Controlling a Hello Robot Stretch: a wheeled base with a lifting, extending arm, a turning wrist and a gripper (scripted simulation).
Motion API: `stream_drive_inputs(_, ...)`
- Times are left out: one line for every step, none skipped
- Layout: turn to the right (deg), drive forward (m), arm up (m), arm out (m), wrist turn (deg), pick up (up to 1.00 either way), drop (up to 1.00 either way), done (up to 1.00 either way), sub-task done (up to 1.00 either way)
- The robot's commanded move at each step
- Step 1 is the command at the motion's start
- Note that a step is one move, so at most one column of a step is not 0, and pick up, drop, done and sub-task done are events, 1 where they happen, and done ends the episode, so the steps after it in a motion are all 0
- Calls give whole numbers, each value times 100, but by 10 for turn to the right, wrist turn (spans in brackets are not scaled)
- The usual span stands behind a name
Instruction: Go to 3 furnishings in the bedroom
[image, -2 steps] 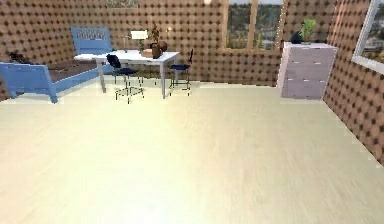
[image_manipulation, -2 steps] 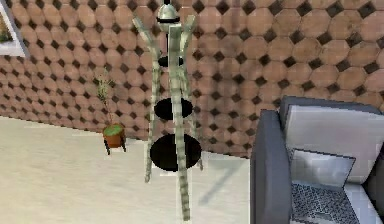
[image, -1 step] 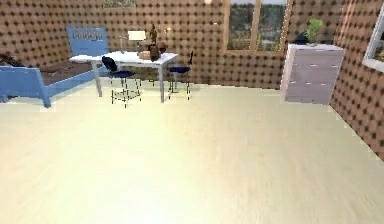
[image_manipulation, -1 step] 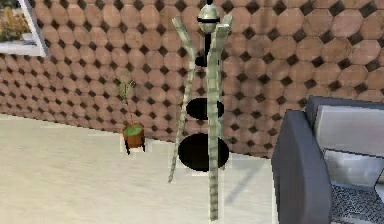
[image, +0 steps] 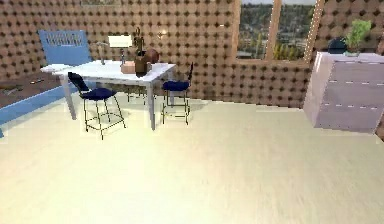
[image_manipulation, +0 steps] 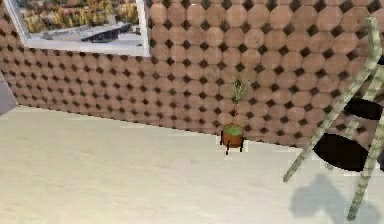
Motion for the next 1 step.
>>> stream_drive_inputs(0,100,0,0,0,0,0,0,0)
